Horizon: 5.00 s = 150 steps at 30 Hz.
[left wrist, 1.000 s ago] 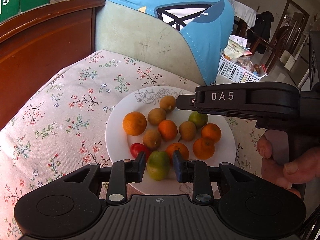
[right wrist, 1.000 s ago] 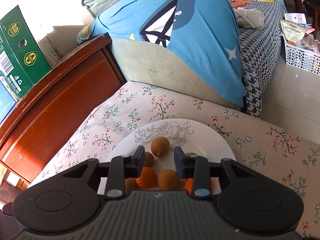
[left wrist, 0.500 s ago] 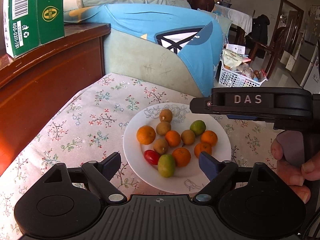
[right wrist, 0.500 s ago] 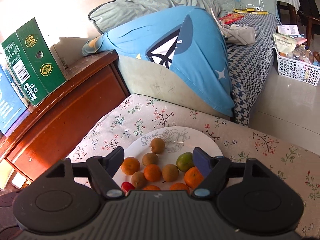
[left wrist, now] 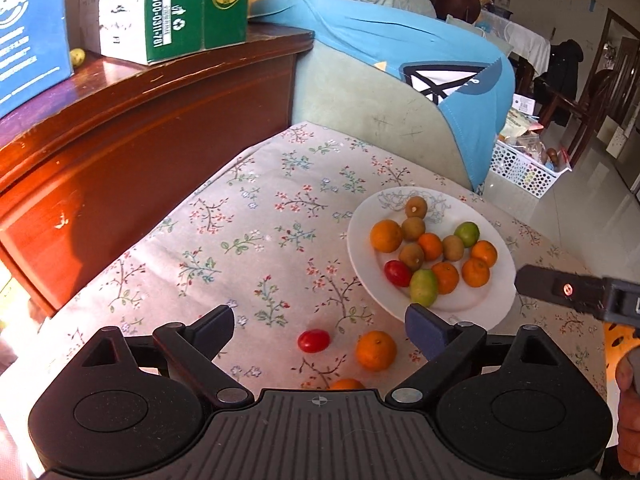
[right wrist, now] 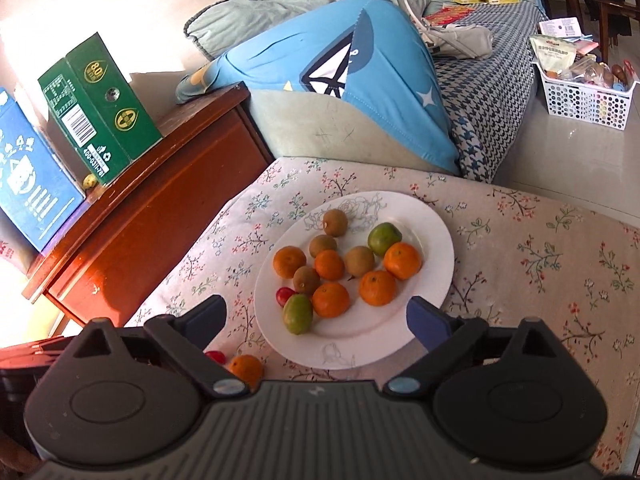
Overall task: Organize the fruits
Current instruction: 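Move both open tools back toward the remaining fruits, then grasp an orange with the right tool while the left tool grasps a green fruit, then place the orange on the plate with the right tool while the left tool places the green fruit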
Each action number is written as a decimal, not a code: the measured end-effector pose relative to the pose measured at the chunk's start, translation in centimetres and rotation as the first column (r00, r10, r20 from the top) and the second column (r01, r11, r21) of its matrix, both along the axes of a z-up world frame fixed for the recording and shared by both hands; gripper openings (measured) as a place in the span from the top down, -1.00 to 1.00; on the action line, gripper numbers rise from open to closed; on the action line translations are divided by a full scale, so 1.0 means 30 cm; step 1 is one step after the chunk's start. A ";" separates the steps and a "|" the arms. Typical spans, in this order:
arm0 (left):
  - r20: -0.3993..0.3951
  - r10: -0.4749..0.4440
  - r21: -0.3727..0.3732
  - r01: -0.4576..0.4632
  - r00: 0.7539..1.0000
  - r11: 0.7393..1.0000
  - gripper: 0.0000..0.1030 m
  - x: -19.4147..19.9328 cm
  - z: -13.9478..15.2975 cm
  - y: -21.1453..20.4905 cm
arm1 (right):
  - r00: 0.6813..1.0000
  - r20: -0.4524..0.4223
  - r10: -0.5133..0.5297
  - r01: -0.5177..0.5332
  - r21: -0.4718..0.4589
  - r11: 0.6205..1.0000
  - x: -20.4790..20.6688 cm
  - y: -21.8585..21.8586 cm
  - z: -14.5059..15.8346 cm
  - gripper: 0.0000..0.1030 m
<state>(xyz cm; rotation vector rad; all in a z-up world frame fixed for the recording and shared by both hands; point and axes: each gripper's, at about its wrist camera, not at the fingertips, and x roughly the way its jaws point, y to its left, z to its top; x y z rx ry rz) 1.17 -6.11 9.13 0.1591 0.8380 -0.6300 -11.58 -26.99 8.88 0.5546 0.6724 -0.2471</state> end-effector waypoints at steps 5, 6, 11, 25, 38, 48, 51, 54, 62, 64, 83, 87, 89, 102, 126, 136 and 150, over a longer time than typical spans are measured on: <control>-0.036 0.057 0.006 -0.057 0.998 0.998 -0.82 0.033 -0.017 0.071 | 0.996 -0.048 0.079 -0.079 -0.015 0.997 -0.019 0.101 -0.041 -0.86; -0.044 0.064 0.008 -0.063 0.997 0.998 -0.82 0.038 -0.023 0.080 | 0.995 -0.053 0.090 -0.091 -0.010 0.996 -0.024 0.124 -0.054 -0.86; -0.013 0.067 0.031 -0.066 0.998 0.997 -0.82 0.034 -0.041 0.122 | 0.981 -0.082 0.176 -0.181 -0.056 0.982 -0.011 0.215 -0.098 -0.64; -0.032 0.117 0.069 -0.114 0.993 0.991 -0.82 0.042 -0.093 0.187 | 0.943 -0.084 0.323 -0.325 -0.013 0.946 0.105 0.329 -0.191 0.12; -0.033 0.079 0.065 -0.077 0.996 0.995 -0.78 0.024 -0.111 0.182 | 0.942 -0.083 0.326 -0.329 -0.022 0.944 0.143 0.341 -0.209 0.46; -0.011 -0.078 0.124 0.078 0.997 0.989 -0.78 -0.053 -0.149 0.104 | 0.964 -0.099 0.247 -0.248 0.000 0.969 0.063 0.238 -0.178 0.46; -0.004 -0.131 0.134 0.131 0.991 0.982 -0.74 -0.083 -0.166 0.072 | 0.966 -0.102 0.238 -0.239 -0.001 0.971 0.050 0.225 -0.177 0.46; 0.002 -0.170 0.140 0.168 0.985 0.976 -0.42 -0.099 -0.183 0.044 | 0.968 -0.099 0.232 -0.233 0.004 0.972 0.046 0.219 -0.174 0.46; -0.032 -0.165 0.123 0.168 0.986 0.978 0.22 -0.074 -0.219 0.031 | 0.969 -0.095 0.226 -0.226 0.009 0.974 0.040 0.218 -0.171 0.46; -0.035 -0.170 0.118 0.173 0.985 0.978 0.22 -0.077 -0.219 0.028 | 0.969 -0.096 0.228 -0.228 0.009 0.974 0.043 0.221 -0.172 0.46; 0.006 -0.132 0.018 0.132 0.991 0.991 0.60 -0.066 -0.136 0.027 | 0.980 -0.040 0.197 -0.196 0.036 0.980 0.032 0.188 -0.131 0.46; 0.043 -0.138 -0.034 0.140 0.989 0.990 0.60 -0.066 -0.085 -0.004 | 0.986 0.001 0.166 -0.166 0.023 0.986 0.025 0.148 -0.075 0.46; 0.050 -0.146 -0.061 0.149 0.988 0.987 0.60 -0.065 -0.066 -0.029 | 0.988 0.019 0.151 -0.151 0.016 0.988 0.024 0.121 -0.048 0.46; 0.049 -0.197 -0.165 0.203 0.979 0.965 0.60 -0.068 -0.021 -0.224 | 0.995 0.071 0.074 -0.071 -0.041 0.997 0.075 -0.083 0.052 0.46; -0.011 -0.212 -0.124 0.209 0.977 0.970 0.60 -0.037 -0.128 -0.356 | 0.997 -0.014 0.078 -0.078 -0.016 0.997 0.281 -0.211 -0.104 0.45; -0.012 -0.167 -0.135 0.164 0.986 0.977 0.49 -0.007 -0.088 -0.321 | 0.998 -0.013 0.062 -0.062 -0.032 0.998 0.280 -0.214 -0.090 0.37; 0.043 -0.057 -0.015 0.058 0.997 0.998 -0.65 0.009 -0.005 -0.208 | 0.998 -0.011 0.056 -0.057 -0.081 0.995 0.166 -0.133 -0.006 -0.25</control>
